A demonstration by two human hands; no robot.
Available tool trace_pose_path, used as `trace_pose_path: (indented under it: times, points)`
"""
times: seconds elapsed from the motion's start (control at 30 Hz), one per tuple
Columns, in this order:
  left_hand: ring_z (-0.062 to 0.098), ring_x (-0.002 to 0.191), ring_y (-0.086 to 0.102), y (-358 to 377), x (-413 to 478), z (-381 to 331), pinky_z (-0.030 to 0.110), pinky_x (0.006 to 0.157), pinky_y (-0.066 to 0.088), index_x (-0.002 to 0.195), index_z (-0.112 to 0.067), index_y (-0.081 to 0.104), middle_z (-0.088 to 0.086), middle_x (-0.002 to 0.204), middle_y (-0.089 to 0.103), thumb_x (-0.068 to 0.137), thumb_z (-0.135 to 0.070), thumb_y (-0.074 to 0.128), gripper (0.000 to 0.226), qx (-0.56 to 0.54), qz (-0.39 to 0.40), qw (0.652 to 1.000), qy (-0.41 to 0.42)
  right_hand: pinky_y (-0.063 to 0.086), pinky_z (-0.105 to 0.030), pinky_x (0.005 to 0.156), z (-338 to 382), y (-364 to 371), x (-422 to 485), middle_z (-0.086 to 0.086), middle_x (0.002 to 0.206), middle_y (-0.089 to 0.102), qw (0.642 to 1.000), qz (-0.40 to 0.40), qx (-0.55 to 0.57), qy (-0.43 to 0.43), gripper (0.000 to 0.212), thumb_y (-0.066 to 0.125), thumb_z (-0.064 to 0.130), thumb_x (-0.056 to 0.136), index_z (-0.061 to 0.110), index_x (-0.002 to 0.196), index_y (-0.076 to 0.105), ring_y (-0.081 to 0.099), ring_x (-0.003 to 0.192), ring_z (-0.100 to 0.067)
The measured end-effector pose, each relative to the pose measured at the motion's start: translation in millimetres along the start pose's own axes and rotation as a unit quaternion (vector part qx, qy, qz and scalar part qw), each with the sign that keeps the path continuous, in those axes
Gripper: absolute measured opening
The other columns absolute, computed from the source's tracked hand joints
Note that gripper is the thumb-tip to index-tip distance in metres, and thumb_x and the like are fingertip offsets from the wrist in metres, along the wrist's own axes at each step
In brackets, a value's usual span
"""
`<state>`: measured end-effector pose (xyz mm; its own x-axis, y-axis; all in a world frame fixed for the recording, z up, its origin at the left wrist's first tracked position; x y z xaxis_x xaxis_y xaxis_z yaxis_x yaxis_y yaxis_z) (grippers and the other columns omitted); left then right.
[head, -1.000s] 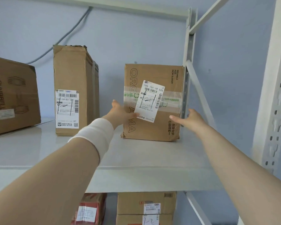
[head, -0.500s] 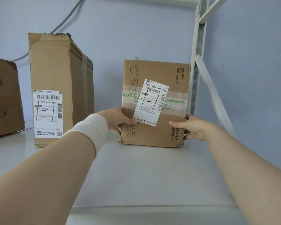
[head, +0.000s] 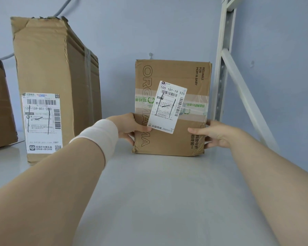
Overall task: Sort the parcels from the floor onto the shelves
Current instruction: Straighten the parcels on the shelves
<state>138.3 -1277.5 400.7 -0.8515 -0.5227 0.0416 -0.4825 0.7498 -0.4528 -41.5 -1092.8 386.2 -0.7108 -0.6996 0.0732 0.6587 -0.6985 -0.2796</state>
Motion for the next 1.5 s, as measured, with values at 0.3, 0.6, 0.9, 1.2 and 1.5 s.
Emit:
trace_pose_path:
  times: [0.3, 0.6, 0.9, 1.2, 1.5]
  points:
    - [0.033, 0.106, 0.06, 1, 0, 0, 0.052, 0.085, 0.052, 0.131, -0.012, 0.045, 0.01, 0.123, 0.06, 0.08, -0.012, 0.07, 0.057, -0.003, 0.003, 1.0, -0.001, 0.053, -0.047, 0.084, 0, -3, -2, -0.006, 0.107, 0.068, 1.0, 0.011, -0.01, 0.0, 0.068, 0.078, 0.017, 0.07, 0.02, 0.13, 0.047, 0.064, 0.1, -0.025]
    - [0.033, 0.104, 0.063, 2, -8, -4, 0.052, 0.084, 0.054, 0.134, -0.012, 0.04, 0.012, 0.124, 0.06, 0.079, -0.013, 0.072, 0.064, 0.018, 0.007, 1.0, -0.006, 0.053, -0.049, 0.086, -2, -8, -13, -0.009, 0.113, 0.067, 1.0, 0.014, -0.009, -0.002, 0.082, 0.082, 0.021, 0.06, 0.02, 0.133, 0.045, 0.063, 0.104, -0.028]
    - [0.033, 0.105, 0.063, 7, -15, -7, 0.046, 0.071, 0.058, 0.135, -0.013, 0.04, 0.011, 0.125, 0.059, 0.078, -0.013, 0.073, 0.066, 0.032, 0.015, 0.999, -0.014, 0.053, -0.047, 0.084, -3, -12, -21, -0.008, 0.111, 0.067, 1.0, 0.011, -0.003, -0.004, 0.054, 0.078, 0.016, 0.072, 0.023, 0.117, 0.05, 0.063, 0.103, -0.028]
    - [0.033, 0.109, 0.06, 6, -18, -7, 0.051, 0.084, 0.053, 0.137, -0.013, 0.036, 0.011, 0.129, 0.056, 0.078, -0.013, 0.073, 0.07, 0.027, 0.008, 0.999, -0.018, 0.053, -0.045, 0.083, -6, -13, -20, -0.008, 0.114, 0.066, 1.0, 0.006, -0.002, -0.003, 0.068, 0.08, 0.019, 0.069, 0.024, 0.127, 0.045, 0.062, 0.105, -0.027]
    - [0.025, 0.113, 0.058, 10, -27, -8, 0.043, 0.092, 0.051, 0.137, -0.019, 0.04, 0.006, 0.129, 0.057, 0.078, -0.034, 0.072, 0.068, 0.091, -0.027, 0.995, -0.013, 0.048, -0.052, 0.094, -3, -7, -37, -0.004, 0.128, 0.059, 0.999, -0.02, -0.026, 0.003, 0.125, 0.092, 0.048, 0.03, 0.017, 0.139, 0.039, 0.056, 0.117, -0.026]
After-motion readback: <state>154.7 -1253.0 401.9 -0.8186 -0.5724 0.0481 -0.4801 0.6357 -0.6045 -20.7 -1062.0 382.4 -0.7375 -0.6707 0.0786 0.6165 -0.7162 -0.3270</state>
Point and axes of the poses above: each hand's wrist, its own x-axis towards the middle knuckle, its own y-axis out of the palm, z = x × y, the point moved 5 cm from there along x, towards the middle knuckle
